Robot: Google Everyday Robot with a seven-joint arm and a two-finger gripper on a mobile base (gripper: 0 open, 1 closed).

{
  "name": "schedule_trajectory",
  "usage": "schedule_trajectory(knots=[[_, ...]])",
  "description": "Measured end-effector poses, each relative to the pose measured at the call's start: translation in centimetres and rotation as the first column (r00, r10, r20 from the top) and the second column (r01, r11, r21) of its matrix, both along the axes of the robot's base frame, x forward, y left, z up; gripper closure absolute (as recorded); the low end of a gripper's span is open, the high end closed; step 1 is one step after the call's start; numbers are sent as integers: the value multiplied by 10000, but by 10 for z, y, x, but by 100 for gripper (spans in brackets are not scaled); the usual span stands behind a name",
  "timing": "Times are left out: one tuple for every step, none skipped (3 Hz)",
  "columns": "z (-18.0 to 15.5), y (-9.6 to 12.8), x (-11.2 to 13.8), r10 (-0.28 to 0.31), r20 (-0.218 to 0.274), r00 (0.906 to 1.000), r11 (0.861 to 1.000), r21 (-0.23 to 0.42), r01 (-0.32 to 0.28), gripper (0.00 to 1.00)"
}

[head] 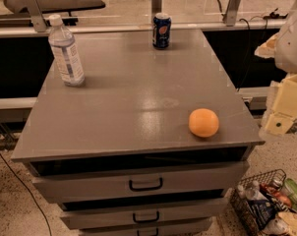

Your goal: Pick pepsi can

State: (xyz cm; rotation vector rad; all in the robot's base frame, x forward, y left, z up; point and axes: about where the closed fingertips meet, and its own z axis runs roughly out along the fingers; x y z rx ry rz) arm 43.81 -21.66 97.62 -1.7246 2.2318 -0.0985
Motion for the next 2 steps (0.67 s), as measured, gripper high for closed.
schedule_trajectory(knots=[[0, 0, 0, 0, 2, 10000, 10000, 0, 0, 0], [2, 1, 2, 19, 215, 9998, 9999, 118, -22, 0]])
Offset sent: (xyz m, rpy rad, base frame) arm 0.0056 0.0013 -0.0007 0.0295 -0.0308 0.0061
